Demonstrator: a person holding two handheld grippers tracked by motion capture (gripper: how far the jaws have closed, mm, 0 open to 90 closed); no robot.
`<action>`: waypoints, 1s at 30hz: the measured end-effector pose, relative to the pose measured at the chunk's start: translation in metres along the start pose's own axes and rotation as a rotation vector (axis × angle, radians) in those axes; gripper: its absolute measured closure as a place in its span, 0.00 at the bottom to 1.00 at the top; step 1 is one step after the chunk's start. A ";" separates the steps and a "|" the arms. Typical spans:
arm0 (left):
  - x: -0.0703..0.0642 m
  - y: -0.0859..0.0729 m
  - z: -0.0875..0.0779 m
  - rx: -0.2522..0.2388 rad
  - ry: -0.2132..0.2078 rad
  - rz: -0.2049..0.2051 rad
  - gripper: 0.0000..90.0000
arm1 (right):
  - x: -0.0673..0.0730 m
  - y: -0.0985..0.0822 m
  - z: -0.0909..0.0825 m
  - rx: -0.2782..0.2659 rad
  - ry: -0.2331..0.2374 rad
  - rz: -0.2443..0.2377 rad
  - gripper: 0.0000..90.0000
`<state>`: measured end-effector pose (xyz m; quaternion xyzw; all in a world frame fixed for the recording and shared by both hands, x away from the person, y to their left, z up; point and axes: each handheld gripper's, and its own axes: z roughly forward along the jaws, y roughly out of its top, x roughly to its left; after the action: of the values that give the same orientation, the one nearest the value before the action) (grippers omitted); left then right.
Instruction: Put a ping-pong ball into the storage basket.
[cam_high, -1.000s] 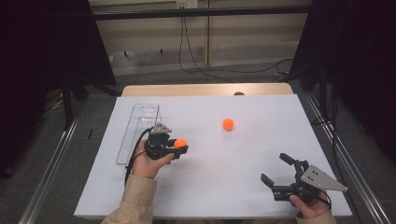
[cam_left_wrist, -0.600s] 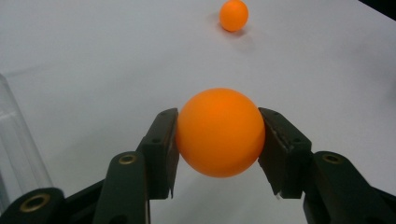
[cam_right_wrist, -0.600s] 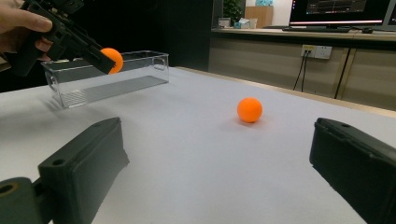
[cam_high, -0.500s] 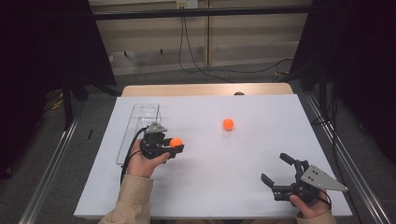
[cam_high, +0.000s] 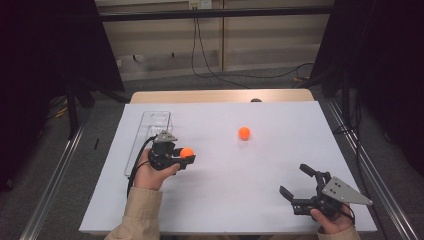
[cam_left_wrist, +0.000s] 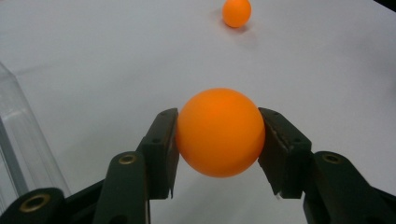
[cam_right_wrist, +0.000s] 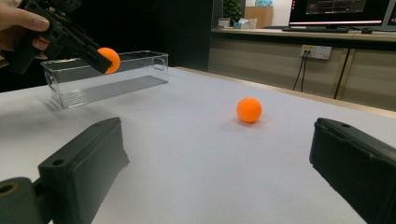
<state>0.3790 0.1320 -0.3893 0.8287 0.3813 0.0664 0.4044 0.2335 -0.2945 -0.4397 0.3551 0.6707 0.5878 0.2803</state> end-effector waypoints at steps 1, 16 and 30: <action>0.001 0.000 -0.001 -0.003 0.005 0.000 0.56 | 0.000 0.000 0.000 0.000 0.000 -0.001 0.03; 0.012 -0.003 -0.009 -0.019 0.031 -0.022 0.56 | 0.000 0.000 -0.001 -0.007 -0.003 0.003 0.03; 0.017 -0.005 -0.014 -0.025 0.058 -0.026 0.56 | 0.000 0.001 -0.001 -0.008 -0.001 0.002 0.03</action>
<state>0.3824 0.1539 -0.3867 0.8161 0.4029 0.0899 0.4044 0.2329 -0.2945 -0.4391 0.3552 0.6677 0.5906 0.2815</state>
